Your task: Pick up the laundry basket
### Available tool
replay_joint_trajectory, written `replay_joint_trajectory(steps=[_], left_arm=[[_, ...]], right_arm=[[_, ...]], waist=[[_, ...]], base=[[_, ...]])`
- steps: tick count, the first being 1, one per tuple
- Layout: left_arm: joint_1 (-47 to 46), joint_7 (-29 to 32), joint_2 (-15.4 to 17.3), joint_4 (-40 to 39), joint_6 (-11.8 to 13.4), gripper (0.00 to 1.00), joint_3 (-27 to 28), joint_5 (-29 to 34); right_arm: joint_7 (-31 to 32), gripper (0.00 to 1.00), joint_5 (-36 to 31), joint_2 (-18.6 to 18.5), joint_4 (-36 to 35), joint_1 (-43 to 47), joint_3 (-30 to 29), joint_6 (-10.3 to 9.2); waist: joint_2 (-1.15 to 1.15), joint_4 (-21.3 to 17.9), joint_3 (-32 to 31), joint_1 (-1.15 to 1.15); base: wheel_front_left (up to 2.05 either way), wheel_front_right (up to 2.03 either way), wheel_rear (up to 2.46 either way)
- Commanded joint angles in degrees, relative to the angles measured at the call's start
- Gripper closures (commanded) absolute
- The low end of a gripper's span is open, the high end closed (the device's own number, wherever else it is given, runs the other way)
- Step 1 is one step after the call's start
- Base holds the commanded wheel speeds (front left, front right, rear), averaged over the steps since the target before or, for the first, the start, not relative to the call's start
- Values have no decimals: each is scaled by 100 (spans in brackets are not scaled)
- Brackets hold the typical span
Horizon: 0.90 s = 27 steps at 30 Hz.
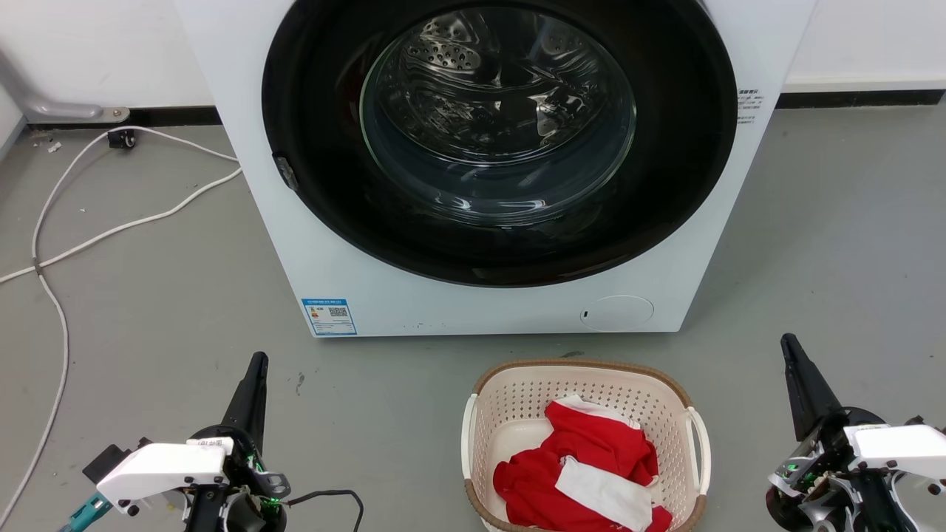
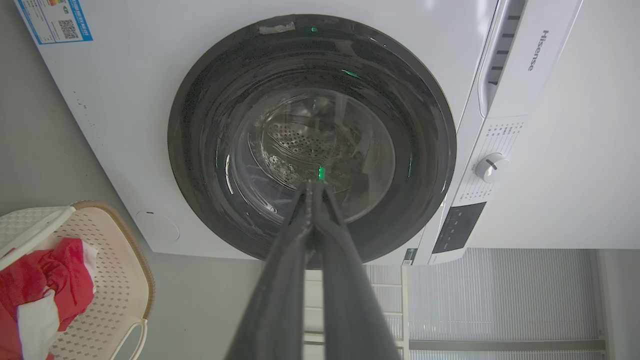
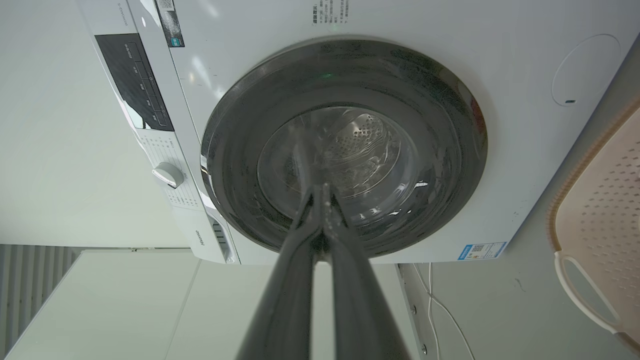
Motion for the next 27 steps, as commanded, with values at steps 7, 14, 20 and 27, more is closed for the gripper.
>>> replay_joint_trajectory(steps=[7, 14, 20, 27], left_arm=[[-61, 32, -9, 6, -18, 100, 22, 3], [-62, 38, -13, 6, -18, 100, 27, 9], [21, 15, -13, 40, 2, 0, 6, 3], [-5, -164, -17, -28, 4, 0, -174, 38]], right_arm=[[26, 100, -36, 23, 4, -84, -19, 0], [35, 100, -42, 30, 5, -82, -26, 0], [23, 0, -20, 19, 38, 19, -18, 1], [-162, 0, -124, 25, -60, 51, 124, 0]], waist=[[0, 0, 0, 0], [0, 0, 0, 0], [0, 0, 0, 0], [0, -1, 5, 0]], base=[[0, 0, 0], [0, 0, 0], [0, 0, 0], [0, 0, 0]])
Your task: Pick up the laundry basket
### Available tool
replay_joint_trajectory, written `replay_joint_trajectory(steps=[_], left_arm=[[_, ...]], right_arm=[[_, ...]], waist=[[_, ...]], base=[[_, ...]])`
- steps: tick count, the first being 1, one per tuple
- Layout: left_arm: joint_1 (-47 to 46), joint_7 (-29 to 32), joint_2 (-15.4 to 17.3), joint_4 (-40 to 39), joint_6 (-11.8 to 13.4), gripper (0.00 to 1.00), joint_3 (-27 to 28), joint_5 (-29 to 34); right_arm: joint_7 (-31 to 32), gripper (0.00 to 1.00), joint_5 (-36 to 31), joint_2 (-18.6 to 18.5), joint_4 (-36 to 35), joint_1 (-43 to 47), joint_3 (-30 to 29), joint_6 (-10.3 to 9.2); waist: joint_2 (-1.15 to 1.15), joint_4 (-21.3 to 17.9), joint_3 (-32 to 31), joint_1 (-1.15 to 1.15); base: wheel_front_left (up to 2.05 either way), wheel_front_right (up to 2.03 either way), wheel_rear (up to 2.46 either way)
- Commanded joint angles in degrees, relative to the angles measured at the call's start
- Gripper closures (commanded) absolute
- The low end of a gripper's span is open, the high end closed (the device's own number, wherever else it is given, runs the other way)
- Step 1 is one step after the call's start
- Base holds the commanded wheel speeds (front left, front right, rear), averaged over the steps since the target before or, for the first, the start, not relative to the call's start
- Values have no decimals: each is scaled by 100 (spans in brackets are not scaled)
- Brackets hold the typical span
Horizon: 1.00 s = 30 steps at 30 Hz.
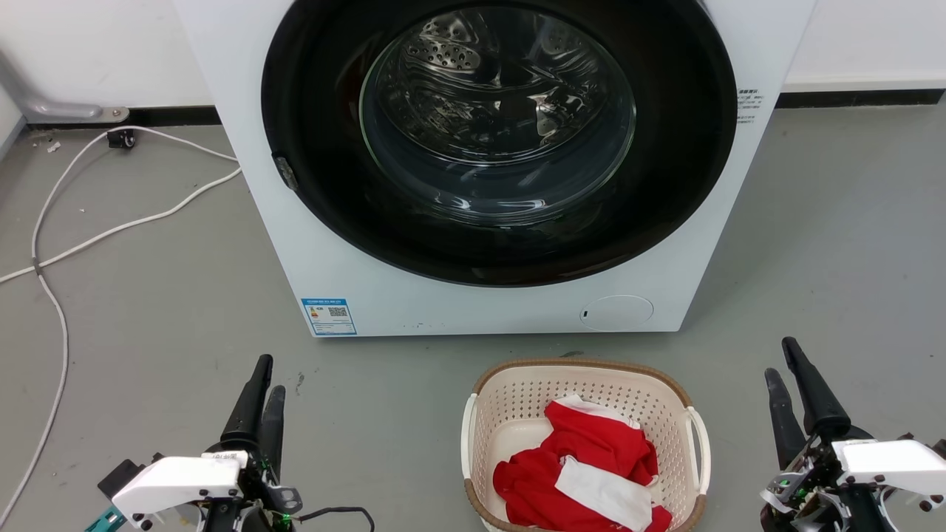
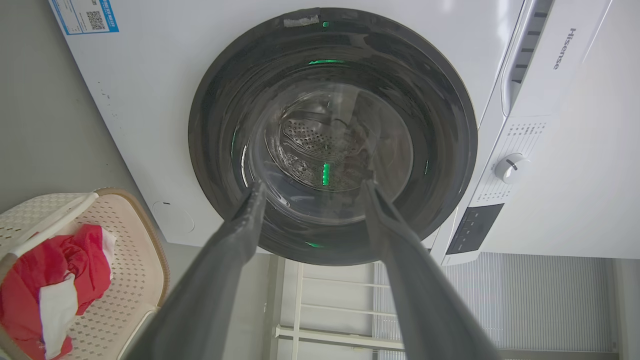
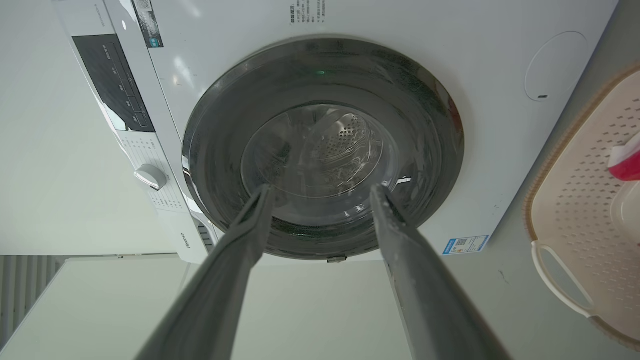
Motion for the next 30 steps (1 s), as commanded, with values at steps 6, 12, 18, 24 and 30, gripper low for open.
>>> replay_joint_trajectory(steps=[6, 12, 18, 24, 30], left_arm=[[-193, -236, 57, -251, -15, 0, -208, 338], [-221, -365, 61, -400, -16, 0, -229, 993], [-247, -508, 46, -535, -18, 0, -274, 1856], [-278, -641, 51, -620, -20, 0, -357, 2699], [-278, -770, 62, -653, -22, 0, -432, 3443]], right_arm=[[-226, 0, -410, -12, -189, -92, 109, 0], [-353, 0, -1047, -8, -272, -80, 98, 0], [-496, 0, -1986, -1, -439, -46, 95, 0], [-629, 0, -2863, 4, -560, -6, 112, 0], [-754, 0, -3690, 7, -625, 26, 125, 0]], waist=[[0, 6, 2, 0], [0, 8, 3, 0], [0, 12, 7, 0], [0, 12, 13, 0], [0, 14, 10, 0]], base=[[0, 0, 0], [0, 0, 0], [0, 0, 0], [0, 0, 0], [0, 0, 0]])
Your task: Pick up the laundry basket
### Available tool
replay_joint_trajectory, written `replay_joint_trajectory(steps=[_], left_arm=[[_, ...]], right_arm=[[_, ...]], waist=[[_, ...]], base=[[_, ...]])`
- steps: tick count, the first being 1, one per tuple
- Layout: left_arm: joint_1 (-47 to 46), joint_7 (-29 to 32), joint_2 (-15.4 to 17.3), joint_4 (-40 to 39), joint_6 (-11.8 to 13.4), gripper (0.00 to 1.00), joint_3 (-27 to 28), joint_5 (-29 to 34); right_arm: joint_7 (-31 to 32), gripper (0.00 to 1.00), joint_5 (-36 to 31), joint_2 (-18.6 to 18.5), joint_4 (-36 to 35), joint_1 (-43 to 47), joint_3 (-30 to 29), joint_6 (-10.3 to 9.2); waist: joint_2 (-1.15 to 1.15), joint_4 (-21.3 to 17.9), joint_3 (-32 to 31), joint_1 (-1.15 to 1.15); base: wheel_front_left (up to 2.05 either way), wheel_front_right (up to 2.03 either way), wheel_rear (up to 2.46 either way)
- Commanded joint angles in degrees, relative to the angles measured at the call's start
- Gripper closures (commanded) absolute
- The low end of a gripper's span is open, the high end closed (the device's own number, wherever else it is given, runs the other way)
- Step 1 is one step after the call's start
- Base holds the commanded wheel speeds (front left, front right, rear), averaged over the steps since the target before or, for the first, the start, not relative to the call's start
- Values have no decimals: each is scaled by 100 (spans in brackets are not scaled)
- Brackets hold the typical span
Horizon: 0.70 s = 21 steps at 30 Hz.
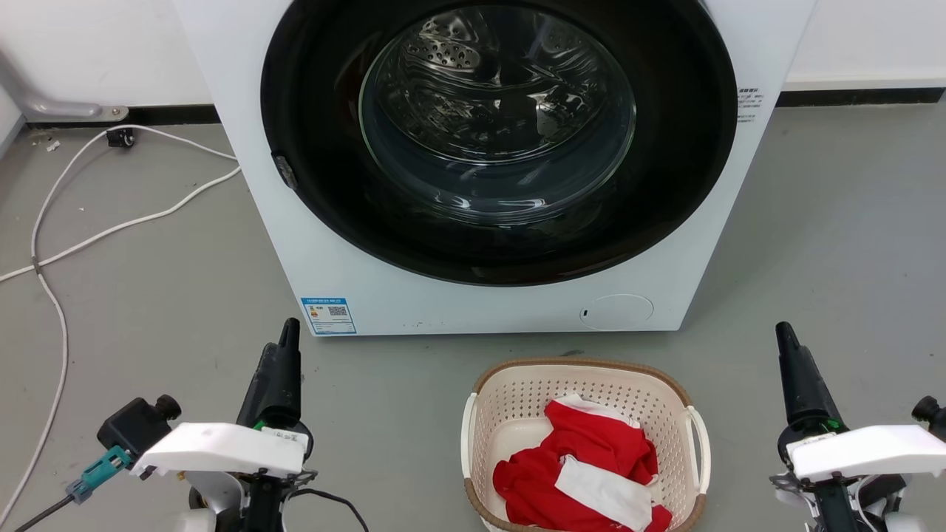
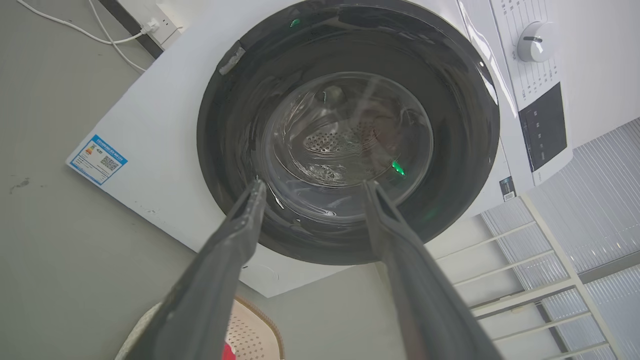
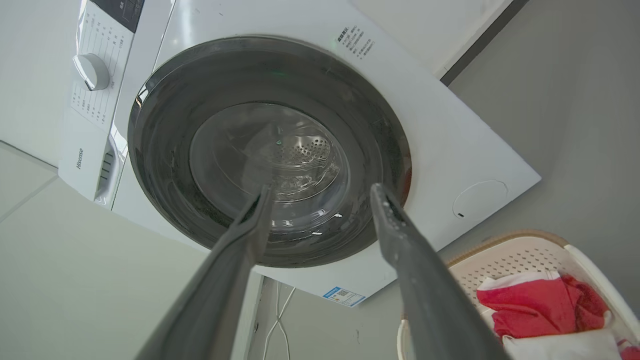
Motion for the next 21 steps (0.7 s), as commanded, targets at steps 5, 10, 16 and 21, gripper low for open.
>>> replay_joint_trajectory(steps=[5, 10, 16, 21], left_arm=[[-161, -140, 51, -128, -23, 0, -77, 652], [-162, -235, 66, -134, -24, 0, -109, 1148], [-171, -344, 75, -100, -26, 0, -140, 1650], [-184, -426, 106, -56, -24, 0, -178, 2044]], right_arm=[[-135, 0, -783, -2, -171, -30, -5, 0], [-230, 0, -1366, 2, -197, -3, 1, 0], [-332, 0, -1997, 5, -190, 31, -6, 0], [-378, 0, -2469, 8, -197, 47, -4, 0]], waist=[[0, 8, -4, 0], [0, 13, -7, 0], [0, 13, -5, 0], [0, 19, -4, 0]], base=[[0, 0, 0], [0, 0, 0], [0, 0, 0], [0, 0, 0]])
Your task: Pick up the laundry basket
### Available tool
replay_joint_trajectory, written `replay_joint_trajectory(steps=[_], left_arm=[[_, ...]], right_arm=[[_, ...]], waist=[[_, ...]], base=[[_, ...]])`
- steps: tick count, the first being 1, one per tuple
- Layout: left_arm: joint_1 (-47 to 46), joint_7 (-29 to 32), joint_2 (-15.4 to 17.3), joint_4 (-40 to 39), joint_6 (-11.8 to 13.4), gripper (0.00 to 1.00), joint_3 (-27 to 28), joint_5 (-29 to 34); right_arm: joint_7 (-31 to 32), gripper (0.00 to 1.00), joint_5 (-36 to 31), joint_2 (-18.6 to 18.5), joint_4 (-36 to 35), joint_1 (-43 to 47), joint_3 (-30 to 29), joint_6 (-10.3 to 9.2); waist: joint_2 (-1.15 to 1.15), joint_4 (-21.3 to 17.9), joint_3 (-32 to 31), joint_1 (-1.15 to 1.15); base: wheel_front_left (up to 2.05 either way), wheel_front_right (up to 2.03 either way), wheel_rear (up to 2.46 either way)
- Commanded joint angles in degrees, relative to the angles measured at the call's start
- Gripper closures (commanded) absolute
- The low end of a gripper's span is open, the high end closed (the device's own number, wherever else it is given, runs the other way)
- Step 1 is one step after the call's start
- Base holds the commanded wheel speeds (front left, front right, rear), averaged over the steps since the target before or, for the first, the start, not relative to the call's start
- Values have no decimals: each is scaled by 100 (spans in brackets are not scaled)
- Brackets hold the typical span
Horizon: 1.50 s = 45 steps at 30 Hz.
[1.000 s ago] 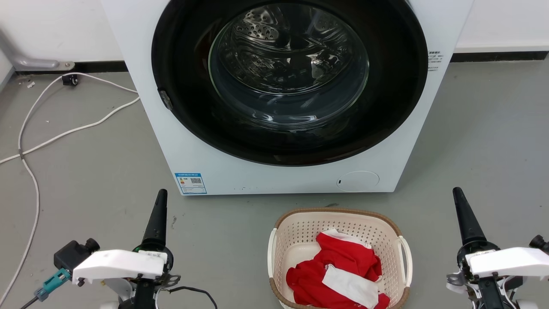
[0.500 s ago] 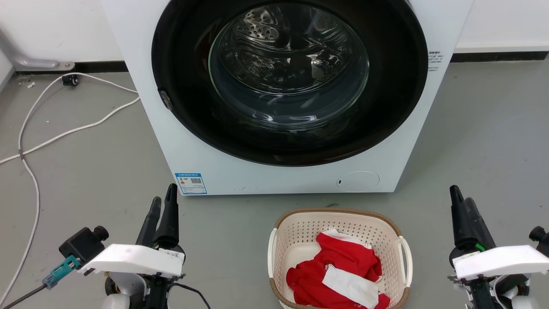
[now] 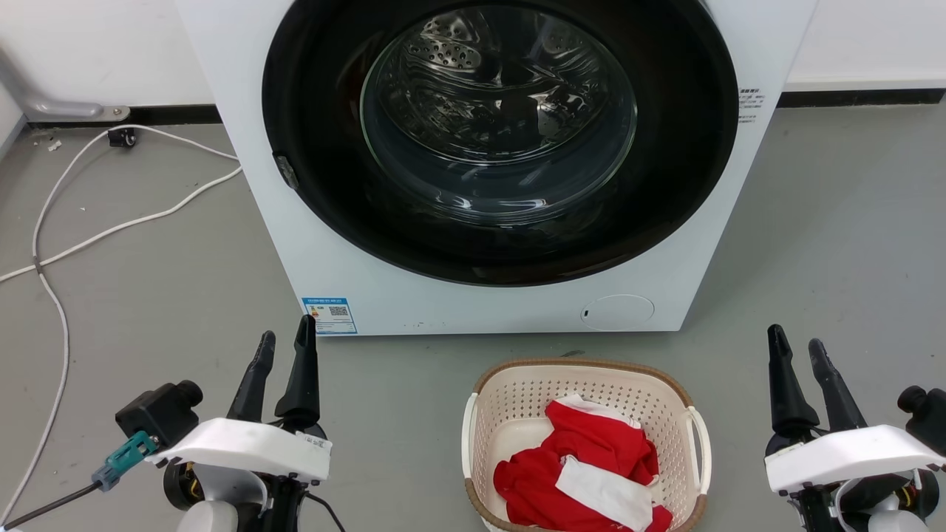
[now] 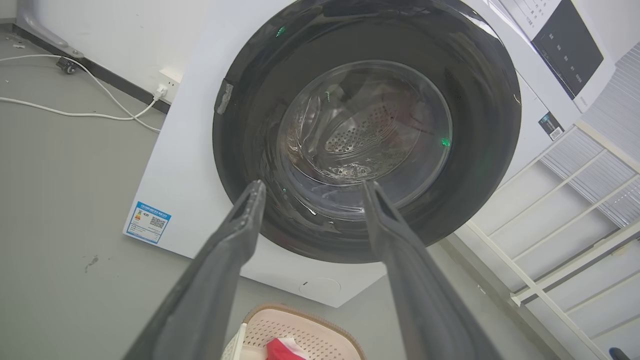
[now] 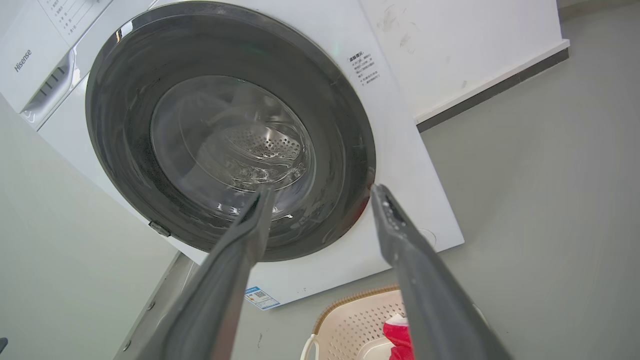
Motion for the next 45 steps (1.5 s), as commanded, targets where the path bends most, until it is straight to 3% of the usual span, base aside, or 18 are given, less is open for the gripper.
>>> replay_joint_trajectory(steps=[1, 21, 45], left_arm=[[-150, -61, 58, -34, -16, 0, -17, 217], [-179, -364, 128, 132, 17, 0, -140, 1629], [-250, -649, 104, 268, 76, 0, -245, 2816]], right_arm=[[-44, 0, -236, 4, -93, -6, 3, 0], [-112, 0, -1793, 15, -169, 128, -71, 0], [-260, 0, -2931, 25, -77, 126, -50, 0]], waist=[[0, 3, -1, 0], [0, 20, -15, 0], [0, 21, 40, 0]], base=[[0, 0, 0], [0, 0, 0], [0, 0, 0]])
